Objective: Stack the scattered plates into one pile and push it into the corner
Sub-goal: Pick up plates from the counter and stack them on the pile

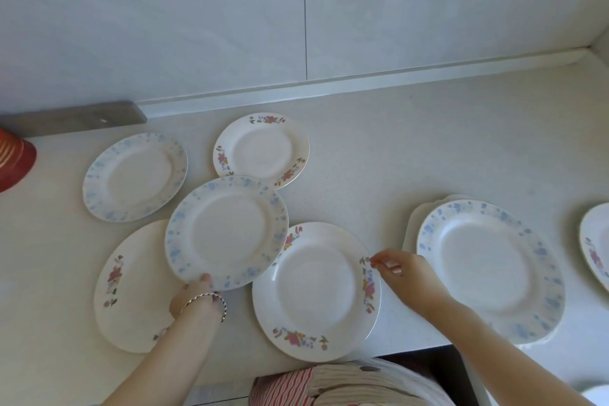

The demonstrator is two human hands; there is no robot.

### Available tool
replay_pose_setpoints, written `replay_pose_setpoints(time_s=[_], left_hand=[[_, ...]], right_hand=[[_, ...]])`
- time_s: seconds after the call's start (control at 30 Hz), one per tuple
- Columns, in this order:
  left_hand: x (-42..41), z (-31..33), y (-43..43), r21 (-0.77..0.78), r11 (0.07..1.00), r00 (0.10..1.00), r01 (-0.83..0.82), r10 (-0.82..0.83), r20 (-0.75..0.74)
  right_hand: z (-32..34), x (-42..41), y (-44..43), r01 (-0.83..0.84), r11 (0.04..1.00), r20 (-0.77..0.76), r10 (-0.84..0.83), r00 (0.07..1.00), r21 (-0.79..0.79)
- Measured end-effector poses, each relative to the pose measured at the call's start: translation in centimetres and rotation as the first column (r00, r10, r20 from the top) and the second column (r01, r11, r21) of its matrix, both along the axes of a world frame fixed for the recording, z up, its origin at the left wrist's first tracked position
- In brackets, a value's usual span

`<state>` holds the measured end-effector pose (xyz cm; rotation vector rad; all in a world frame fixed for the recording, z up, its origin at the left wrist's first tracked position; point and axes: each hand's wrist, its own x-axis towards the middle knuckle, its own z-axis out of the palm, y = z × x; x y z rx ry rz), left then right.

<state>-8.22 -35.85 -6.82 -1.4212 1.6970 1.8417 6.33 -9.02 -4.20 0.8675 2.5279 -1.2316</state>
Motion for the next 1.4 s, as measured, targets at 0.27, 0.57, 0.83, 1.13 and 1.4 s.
replay_pose_setpoints(time_s=[0.27, 0.57, 0.83, 1.13, 1.4], left_hand=[[2.8, 3.9, 1.7, -0.027, 0.955, 0.935, 0.295, -0.294, -0.199], [6.7, 6.8, 14.8, 0.205, 0.669, 0.698, 0.715, -0.662, -0.272], [8.8, 4.6, 23.4, -0.101, 0.29, 0.257, 0.952, -0.932, -0.255], [8.0, 1.8, 26.3, -0.437, -0.359, -0.341, 0.824, -0.932, 0.124], [7.1, 1.4, 27.1, -0.531, -0.551, -0.467, 0.644, -0.833, 0.298]], right_hand=[[1.2, 1.5, 1.2, 0.204, 0.974, -0.094, -0.214, 0.972, -0.101], [4.1, 6.8, 6.0, 0.641, 0.66, -0.244, -0.746, 0.619, -0.391], [3.6, 14.2, 10.5, 0.767, 0.611, -0.123, -0.791, 0.599, -0.197], [-1.5, 17.1, 10.3, 0.775, 0.632, -0.008, -0.775, 0.632, 0.02], [-2.3, 16.5, 11.3, 0.699, 0.672, 0.088, -0.734, 0.674, 0.246]])
